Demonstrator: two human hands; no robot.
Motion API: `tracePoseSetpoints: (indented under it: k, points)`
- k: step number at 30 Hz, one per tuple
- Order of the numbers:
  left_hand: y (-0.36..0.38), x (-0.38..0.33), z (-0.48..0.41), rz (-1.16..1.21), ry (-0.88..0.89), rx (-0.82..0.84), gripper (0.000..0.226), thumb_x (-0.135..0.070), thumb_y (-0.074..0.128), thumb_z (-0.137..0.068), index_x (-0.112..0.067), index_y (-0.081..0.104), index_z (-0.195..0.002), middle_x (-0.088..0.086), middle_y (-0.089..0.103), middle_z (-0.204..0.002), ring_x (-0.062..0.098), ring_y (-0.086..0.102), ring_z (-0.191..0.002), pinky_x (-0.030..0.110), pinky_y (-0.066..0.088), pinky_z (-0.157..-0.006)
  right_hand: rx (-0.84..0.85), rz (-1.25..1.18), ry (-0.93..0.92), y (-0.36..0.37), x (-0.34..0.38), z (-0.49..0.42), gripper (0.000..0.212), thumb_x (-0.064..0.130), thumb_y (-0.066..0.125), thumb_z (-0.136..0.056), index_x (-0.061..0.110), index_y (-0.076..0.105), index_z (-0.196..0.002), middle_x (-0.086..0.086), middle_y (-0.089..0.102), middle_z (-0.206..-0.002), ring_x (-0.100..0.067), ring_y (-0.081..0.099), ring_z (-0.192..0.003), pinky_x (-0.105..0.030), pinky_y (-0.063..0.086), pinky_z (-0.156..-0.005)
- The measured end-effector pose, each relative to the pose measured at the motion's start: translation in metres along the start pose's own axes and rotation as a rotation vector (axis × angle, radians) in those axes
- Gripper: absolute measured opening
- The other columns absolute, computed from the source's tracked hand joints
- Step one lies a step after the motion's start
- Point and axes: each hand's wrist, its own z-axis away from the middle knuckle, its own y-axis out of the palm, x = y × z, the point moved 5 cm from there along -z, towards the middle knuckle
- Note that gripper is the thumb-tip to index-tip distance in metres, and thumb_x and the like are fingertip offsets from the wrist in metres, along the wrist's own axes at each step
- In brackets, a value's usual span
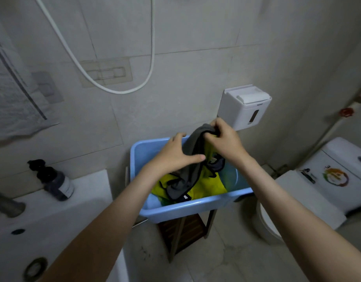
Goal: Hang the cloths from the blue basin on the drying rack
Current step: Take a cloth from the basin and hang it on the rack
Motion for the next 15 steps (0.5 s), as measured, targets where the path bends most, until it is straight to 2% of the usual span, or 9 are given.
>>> tracePoseSetpoints:
  k: [2,4,7,9,12,15]
  points:
    - [0.007,-0.013,0.000,-0.057,0.035,-0.003,0.055,-0.037,0.072,-0.077,-0.014,0.045,-0.120,0.008,0.055,-0.125,0.025,0.052,-0.116,0.032,0.043,-0.085,0.038,0.046,-0.061,0.005,0.013,0.002,0.017,0.008,0.063,-0.081,0.014,0.047,-0.081,0.004,0.052,-0.073,-0.009,0.044,-0.066,-0.027,0.035,-0.064]
    - [0.003,-0.014,-0.002,-0.126,0.009,-0.084,0.023,-0.020,0.057,-0.085,-0.012,0.050,-0.106,0.015,0.060,-0.112,0.033,0.055,-0.107,0.034,0.041,-0.075,0.060,0.086,-0.105,0.001,0.020,0.004,0.021,0.007,0.065,-0.078,0.014,0.047,-0.086,0.001,0.053,-0.078,-0.010,0.044,-0.071,-0.028,0.035,-0.066]
    - [-0.014,-0.008,-0.003,-0.183,-0.052,-0.198,0.026,-0.006,0.044,-0.088,-0.007,0.057,-0.110,0.021,0.061,-0.112,0.038,0.054,-0.108,0.035,0.042,-0.081,0.134,0.215,-0.129,-0.009,0.015,0.004,0.029,-0.001,0.062,-0.076,0.015,0.048,-0.096,-0.002,0.051,-0.091,-0.017,0.047,-0.084,-0.027,0.033,-0.068]
    - [-0.022,-0.006,-0.002,-0.222,-0.060,-0.254,0.024,-0.005,0.042,-0.088,-0.004,0.057,-0.107,0.022,0.061,-0.111,0.038,0.054,-0.106,0.034,0.041,-0.077,0.146,0.261,-0.129,-0.015,0.010,0.006,0.032,-0.005,0.060,-0.079,0.010,0.051,-0.106,-0.002,0.048,-0.100,-0.017,0.046,-0.091,-0.021,0.030,-0.071]
    - [-0.024,-0.005,-0.004,-0.301,-0.053,-0.267,0.022,-0.003,0.041,-0.086,-0.003,0.053,-0.104,0.023,0.060,-0.110,0.038,0.054,-0.104,0.033,0.035,-0.072,0.052,0.266,-0.133,-0.023,0.014,0.008,0.036,-0.003,0.060,-0.081,0.010,0.052,-0.113,0.003,0.045,-0.101,-0.013,0.042,-0.090,-0.017,0.027,-0.070]
    - [-0.018,0.004,-0.006,-0.411,-0.072,-0.244,0.030,-0.002,0.043,-0.084,-0.002,0.051,-0.113,0.021,0.054,-0.120,0.037,0.047,-0.114,0.039,0.040,-0.084,-0.020,0.276,-0.188,-0.025,0.027,0.011,0.044,-0.007,0.053,-0.078,0.014,0.050,-0.116,0.007,0.045,-0.099,-0.009,0.042,-0.088,-0.020,0.029,-0.070]
